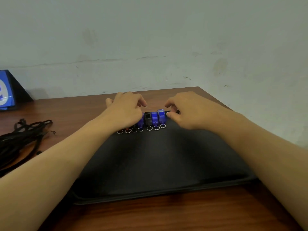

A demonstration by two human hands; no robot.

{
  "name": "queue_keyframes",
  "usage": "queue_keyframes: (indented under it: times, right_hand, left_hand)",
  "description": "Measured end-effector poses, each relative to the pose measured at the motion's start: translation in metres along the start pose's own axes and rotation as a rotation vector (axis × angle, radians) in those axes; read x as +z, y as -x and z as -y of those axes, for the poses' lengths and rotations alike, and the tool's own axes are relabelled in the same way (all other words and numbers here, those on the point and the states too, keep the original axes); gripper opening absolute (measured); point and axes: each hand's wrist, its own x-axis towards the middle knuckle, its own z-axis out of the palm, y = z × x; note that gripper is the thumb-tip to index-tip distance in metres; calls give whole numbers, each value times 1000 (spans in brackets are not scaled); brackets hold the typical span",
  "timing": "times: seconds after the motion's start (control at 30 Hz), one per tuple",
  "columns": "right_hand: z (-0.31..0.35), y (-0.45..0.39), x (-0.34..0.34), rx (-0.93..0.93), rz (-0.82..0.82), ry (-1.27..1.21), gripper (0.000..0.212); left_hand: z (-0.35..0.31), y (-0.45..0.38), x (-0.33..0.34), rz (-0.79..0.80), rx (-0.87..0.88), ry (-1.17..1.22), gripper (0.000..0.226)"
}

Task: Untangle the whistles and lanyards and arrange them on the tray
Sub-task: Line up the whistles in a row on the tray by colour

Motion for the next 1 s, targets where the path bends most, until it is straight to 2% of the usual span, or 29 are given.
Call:
queue_keyframes:
  times: [0.2, 0.37, 0.5, 0.87, 1.0]
  right_hand:
    - [-4, -1, 5, -14, 118, 19, 27]
    - [-4, -2, 6, -32, 122, -38, 51]
    - [-4, -3, 9, -73, 129, -59, 47]
    - [3, 2, -2, -62, 72, -77, 45]
    - [16, 10, -10, -201, -29, -160, 35]
  left_hand:
    - [-3, 4, -1, 5, 25, -3, 49]
    - [-4, 6, -1, 9, 41, -14, 46]
    - [-5, 6, -1, 8, 41, -22, 46]
    - [1, 3, -8, -48, 19, -10, 46]
    - [5, 3, -6, -36, 6, -33, 39]
